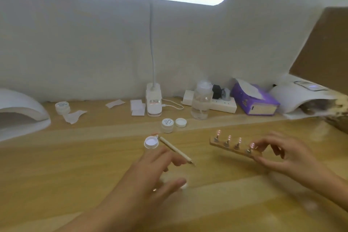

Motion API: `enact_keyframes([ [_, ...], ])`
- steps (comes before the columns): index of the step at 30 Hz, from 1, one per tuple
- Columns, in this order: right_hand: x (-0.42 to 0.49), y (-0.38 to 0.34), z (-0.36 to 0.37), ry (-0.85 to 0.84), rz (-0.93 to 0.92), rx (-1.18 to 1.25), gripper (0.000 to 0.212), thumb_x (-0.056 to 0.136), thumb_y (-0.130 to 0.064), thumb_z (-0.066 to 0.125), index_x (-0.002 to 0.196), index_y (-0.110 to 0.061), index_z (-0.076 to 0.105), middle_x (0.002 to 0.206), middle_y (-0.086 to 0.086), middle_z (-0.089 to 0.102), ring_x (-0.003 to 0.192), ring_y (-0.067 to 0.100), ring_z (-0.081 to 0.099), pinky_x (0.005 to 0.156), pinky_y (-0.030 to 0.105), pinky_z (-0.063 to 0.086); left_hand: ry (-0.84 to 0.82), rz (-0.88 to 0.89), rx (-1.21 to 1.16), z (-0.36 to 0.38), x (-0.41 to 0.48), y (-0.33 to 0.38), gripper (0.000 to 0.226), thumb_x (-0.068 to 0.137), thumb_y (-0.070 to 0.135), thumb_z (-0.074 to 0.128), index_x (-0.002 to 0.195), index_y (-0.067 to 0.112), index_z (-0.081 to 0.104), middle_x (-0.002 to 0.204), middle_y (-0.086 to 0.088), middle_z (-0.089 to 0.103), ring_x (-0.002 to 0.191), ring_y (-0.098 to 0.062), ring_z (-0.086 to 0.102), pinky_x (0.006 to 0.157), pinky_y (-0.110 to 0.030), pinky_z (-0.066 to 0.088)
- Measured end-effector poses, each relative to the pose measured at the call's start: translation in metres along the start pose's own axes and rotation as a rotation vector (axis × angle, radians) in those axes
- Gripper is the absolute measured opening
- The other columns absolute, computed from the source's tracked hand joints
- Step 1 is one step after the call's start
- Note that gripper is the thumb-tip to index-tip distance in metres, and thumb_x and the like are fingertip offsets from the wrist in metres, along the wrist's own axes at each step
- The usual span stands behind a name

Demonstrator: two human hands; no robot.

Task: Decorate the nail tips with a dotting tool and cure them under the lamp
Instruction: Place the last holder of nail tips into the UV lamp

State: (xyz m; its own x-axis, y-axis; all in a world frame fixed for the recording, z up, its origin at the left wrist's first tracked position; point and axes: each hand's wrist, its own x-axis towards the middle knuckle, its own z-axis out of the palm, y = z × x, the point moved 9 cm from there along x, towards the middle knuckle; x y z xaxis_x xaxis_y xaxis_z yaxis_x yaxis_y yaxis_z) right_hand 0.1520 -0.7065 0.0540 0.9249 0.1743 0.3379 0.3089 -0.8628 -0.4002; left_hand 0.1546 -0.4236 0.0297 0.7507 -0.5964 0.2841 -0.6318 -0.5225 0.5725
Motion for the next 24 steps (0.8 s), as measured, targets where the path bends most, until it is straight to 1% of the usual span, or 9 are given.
enact_keyframes([
  [3,-0.016,0.065,-0.035,0.055,0.159,-0.085,0.036,0.070,-0.015,0.087,0.087,-0.043,0.069,0.087,-0.018,0.065,0.071,0.011,0.052,0.060,0.018,0.040,-0.111,0.170,0.105,0.049,0.047,0.048,0.035,0.094,0.054,0.046,0.125,0.041,0.050,0.126,0.029,0.040,0.115,0.009,0.034,0.096,-0.014,0.033],
  [6,-0.020,0.114,-0.058,0.088,0.273,-0.127,0.035,0.075,-0.018,0.084,0.087,-0.045,0.067,0.078,-0.015,0.065,0.072,0.006,0.052,0.058,0.020,0.039,-0.177,0.240,0.185,0.100,0.103,0.085,0.038,0.098,0.052,0.044,0.130,0.033,0.049,0.132,0.014,0.045,0.121,-0.011,0.038,0.100,-0.030,0.033],
  [10,-0.011,0.159,-0.067,0.113,0.353,-0.181,0.026,0.078,-0.028,0.082,0.089,-0.046,0.067,0.080,-0.015,0.064,0.068,0.005,0.052,0.058,0.026,0.040,-0.234,0.170,0.262,0.151,0.179,0.106,0.042,0.100,0.052,0.038,0.130,0.025,0.051,0.137,0.000,0.048,0.128,-0.024,0.039,0.104,-0.042,0.030],
  [13,-0.001,0.185,-0.062,0.124,0.404,-0.127,0.020,0.079,-0.026,0.081,0.091,-0.038,0.070,0.083,-0.012,0.064,0.066,0.007,0.050,0.064,0.034,0.045,-0.209,0.100,0.311,0.173,0.217,0.103,0.039,0.101,0.047,0.039,0.128,0.023,0.052,0.137,-0.002,0.047,0.127,-0.027,0.040,0.102,-0.043,0.032],
  [16,0.004,0.205,-0.057,0.122,0.452,-0.028,0.023,0.077,-0.020,0.083,0.097,-0.027,0.075,0.087,-0.009,0.066,0.064,0.002,0.049,0.062,0.022,0.038,-0.148,0.103,0.373,0.183,0.227,0.101,0.036,0.101,0.044,0.038,0.128,0.023,0.049,0.135,-0.002,0.045,0.122,-0.027,0.041,0.097,-0.042,0.036],
  [19,0.000,0.232,-0.066,0.102,0.528,0.130,0.027,0.082,-0.019,0.079,0.106,-0.030,0.071,0.097,-0.012,0.069,0.070,-0.005,0.054,0.067,0.013,0.040,-0.102,0.151,0.380,0.188,0.226,0.101,0.034,0.101,0.040,0.039,0.129,0.023,0.046,0.134,-0.002,0.044,0.119,-0.026,0.040,0.095,-0.040,0.036],
  [21,-0.003,0.258,-0.084,0.229,0.632,0.152,0.021,0.092,-0.021,0.068,0.113,-0.023,0.070,0.103,-0.006,0.069,0.081,0.007,0.059,0.068,0.022,0.043,-0.085,0.159,0.376,0.187,0.226,0.102,0.033,0.100,0.039,0.039,0.129,0.023,0.046,0.133,-0.001,0.045,0.120,-0.026,0.040,0.095,-0.039,0.035],
  [23,-0.001,0.284,-0.098,0.377,0.761,0.097,0.026,0.097,-0.021,0.060,0.120,-0.011,0.065,0.111,0.008,0.068,0.090,0.023,0.062,0.069,0.031,0.048,-0.086,0.161,0.371,0.186,0.228,0.104,0.033,0.100,0.037,0.039,0.129,0.023,0.046,0.133,-0.001,0.044,0.120,-0.026,0.039,0.095,-0.039,0.035],
  [24,0.004,0.292,-0.098,0.389,0.810,0.064,0.030,0.097,-0.023,0.059,0.123,-0.008,0.062,0.115,0.013,0.067,0.096,0.029,0.063,0.075,0.033,0.050,-0.090,0.160,0.367,0.186,0.228,0.105,0.034,0.100,0.037,0.039,0.129,0.023,0.046,0.133,-0.001,0.044,0.121,-0.026,0.039,0.096,-0.039,0.035],
])
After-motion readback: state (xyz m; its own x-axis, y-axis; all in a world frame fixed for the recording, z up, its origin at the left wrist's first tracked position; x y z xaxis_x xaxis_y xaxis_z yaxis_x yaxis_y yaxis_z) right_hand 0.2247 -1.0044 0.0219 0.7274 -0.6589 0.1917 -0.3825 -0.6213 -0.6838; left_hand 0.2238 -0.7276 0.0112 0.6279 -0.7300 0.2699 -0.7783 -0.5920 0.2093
